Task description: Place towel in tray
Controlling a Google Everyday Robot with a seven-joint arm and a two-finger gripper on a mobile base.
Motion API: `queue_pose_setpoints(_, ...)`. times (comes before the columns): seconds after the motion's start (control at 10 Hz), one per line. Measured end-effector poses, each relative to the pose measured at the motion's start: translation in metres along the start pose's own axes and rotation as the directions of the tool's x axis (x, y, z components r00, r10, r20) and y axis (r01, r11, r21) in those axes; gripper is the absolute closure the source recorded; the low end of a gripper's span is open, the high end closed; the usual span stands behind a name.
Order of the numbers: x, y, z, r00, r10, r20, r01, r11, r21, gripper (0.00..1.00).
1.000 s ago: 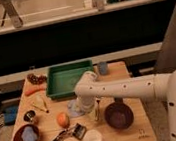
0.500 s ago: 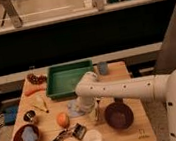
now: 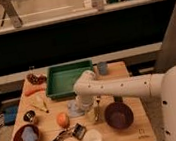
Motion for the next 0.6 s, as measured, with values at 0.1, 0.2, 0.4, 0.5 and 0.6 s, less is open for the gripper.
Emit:
queue_pose_setpoints(0.1,0.005,-0.006,-0.001,1.000,0.008,0.002,-0.008,1.000,-0.005,0.24)
queue_pose_setpoints(0.2,0.007,-0.010,0.000,1.000,-0.002,0.011,0.002,1.000,-0.013,0.24)
queue_pose_setpoints(0.4,0.006,-0.011,0.006,1.000,-0.006,0.014,0.006,1.000,-0.024,0.24)
queue_pose_setpoints(0.5,0.009,-0.009,0.010,1.000,0.006,0.010,-0.006,1.000,-0.031,0.24)
queue_pose_setpoints(0.6,0.011,-0.006,0.014,1.000,0.011,0.006,-0.011,0.999,-0.036,0.26)
